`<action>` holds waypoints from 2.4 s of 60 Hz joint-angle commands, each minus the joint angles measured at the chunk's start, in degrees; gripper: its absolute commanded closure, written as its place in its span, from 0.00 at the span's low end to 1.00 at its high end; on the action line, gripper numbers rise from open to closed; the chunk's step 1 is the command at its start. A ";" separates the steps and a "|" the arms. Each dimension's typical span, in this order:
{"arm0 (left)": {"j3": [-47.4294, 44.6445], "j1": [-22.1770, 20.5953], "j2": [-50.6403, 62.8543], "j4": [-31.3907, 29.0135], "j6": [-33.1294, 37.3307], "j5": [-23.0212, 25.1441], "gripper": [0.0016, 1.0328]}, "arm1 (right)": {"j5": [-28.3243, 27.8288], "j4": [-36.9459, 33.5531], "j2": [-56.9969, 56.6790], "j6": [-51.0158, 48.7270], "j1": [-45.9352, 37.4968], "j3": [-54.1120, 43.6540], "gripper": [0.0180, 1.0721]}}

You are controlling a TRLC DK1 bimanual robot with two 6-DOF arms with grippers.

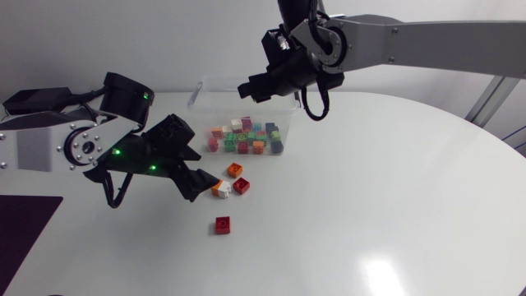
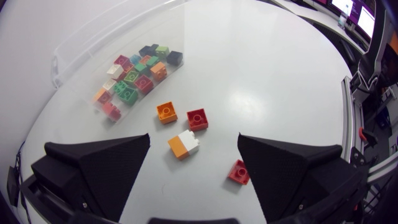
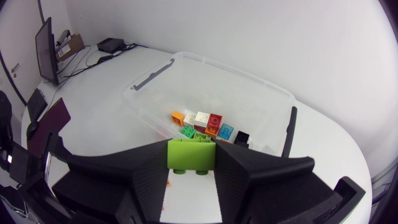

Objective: Place the duplo bricks in the container

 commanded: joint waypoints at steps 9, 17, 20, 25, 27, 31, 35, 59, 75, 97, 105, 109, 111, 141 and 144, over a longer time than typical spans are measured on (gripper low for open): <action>-2.67 -0.53 -0.13 -0.95 5.79 0.63 0.05 | 0.13 2.36 4.78 -0.64 -1.38 4.20 0.60; -4.25 -1.23 0.66 -1.12 8.78 0.55 0.05 | 0.21 4.56 6.80 -0.82 -2.09 5.08 0.60; -4.43 -1.32 1.28 -1.48 10.01 0.55 0.05 | 0.39 5.61 7.68 -1.17 -2.44 5.43 0.60; -4.69 -1.85 2.07 -1.56 11.15 0.55 0.05 | 0.48 6.67 9.17 -1.43 -2.97 6.40 0.60; -4.78 -2.20 2.33 -1.56 11.50 0.55 0.05 | 0.48 7.28 9.61 -1.61 -3.23 6.66 0.60; -4.78 -2.64 3.04 -1.56 12.38 0.55 0.05 | 0.57 8.16 10.31 -1.78 -3.49 7.10 0.60; -4.87 -3.26 3.74 -1.83 13.79 0.46 0.05 | 0.74 8.51 11.54 -1.96 -3.76 8.07 0.59; -5.75 -5.89 8.40 -2.71 26.18 0.37 0.05 | 1.80 8.69 8.03 -3.37 -4.02 5.96 0.05; -5.04 -7.30 10.95 -3.50 29.17 0.37 0.07 | 1.44 10.36 -1.73 -4.77 -2.26 -5.91 0.05; -1.53 -9.06 17.71 -4.38 29.52 0.37 0.14 | 1.09 12.65 -13.94 -7.67 1.34 -25.07 0.05; -0.12 -9.23 19.91 -4.38 29.25 0.46 0.19 | 0.83 13.26 -15.70 -7.85 1.87 -29.55 0.05; 0.40 -9.23 20.53 -4.38 29.17 0.46 0.25 | 0.83 13.44 -15.97 -7.85 1.96 -30.96 0.05; 0.67 -9.23 20.79 -4.38 28.99 0.46 0.30 | 0.74 13.44 -15.97 -7.85 2.13 -31.75 0.05; 2.87 -7.21 17.98 -9.21 26.00 0.81 0.85 | -1.81 10.89 -6.47 -8.46 6.53 -32.28 0.05; 2.87 -6.86 16.83 -9.91 25.74 0.99 0.85 | -1.90 9.74 -4.54 -8.46 6.53 -30.87 0.05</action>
